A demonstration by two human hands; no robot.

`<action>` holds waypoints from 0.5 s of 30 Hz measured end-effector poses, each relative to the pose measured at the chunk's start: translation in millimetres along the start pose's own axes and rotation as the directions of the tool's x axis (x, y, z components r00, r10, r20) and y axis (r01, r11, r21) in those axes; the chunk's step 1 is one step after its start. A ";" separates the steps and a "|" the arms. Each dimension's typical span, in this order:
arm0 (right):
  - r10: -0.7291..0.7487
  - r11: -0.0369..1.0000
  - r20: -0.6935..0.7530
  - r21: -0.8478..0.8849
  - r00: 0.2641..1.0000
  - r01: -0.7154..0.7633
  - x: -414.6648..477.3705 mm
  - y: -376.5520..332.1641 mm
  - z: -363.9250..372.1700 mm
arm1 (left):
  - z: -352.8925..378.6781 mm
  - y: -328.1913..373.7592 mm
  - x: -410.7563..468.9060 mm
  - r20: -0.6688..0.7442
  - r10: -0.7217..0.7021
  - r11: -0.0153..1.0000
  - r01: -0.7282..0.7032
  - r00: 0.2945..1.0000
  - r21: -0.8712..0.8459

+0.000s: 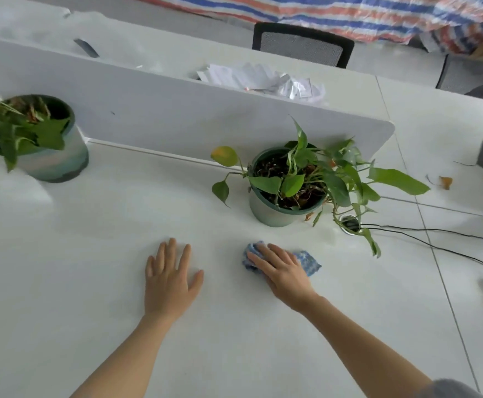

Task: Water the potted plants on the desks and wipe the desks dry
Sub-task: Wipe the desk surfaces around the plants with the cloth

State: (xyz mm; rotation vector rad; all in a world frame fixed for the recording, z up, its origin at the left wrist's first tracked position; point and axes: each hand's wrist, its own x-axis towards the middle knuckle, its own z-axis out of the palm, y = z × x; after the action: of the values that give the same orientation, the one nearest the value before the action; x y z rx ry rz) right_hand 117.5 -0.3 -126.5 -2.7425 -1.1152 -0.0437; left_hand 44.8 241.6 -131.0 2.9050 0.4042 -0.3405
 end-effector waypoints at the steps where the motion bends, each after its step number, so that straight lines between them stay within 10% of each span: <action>1: 0.061 0.997 -0.016 -0.048 0.998 -0.061 1.3 14.3 -2.9 | -0.8 0.2 0.0 -0.001 -0.003 1.000 0.003 1.000 -0.004; 5: 0.483 0.870 -0.056 -0.086 0.874 -0.486 12.2 59.1 -16.4 | 3.4 -0.8 2.1 -0.035 -0.005 1.000 0.005 0.999 0.000; 10: 0.479 0.865 -0.082 -0.126 0.874 -0.486 10.1 69.8 -16.7 | 3.5 -1.7 0.4 -0.046 -0.008 1.000 0.009 0.999 0.015; 15: 0.855 0.519 0.015 -0.032 0.518 -0.854 29.7 81.4 -30.8 | 5.4 -1.6 0.3 -0.052 0.005 1.000 -0.004 0.999 0.017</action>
State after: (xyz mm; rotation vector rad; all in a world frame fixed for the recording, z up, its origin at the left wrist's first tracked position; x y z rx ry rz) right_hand 196.6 -42.5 -106.0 -2.9733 0.3744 0.1223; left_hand 43.5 242.0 -136.4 2.9356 0.4051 -0.2689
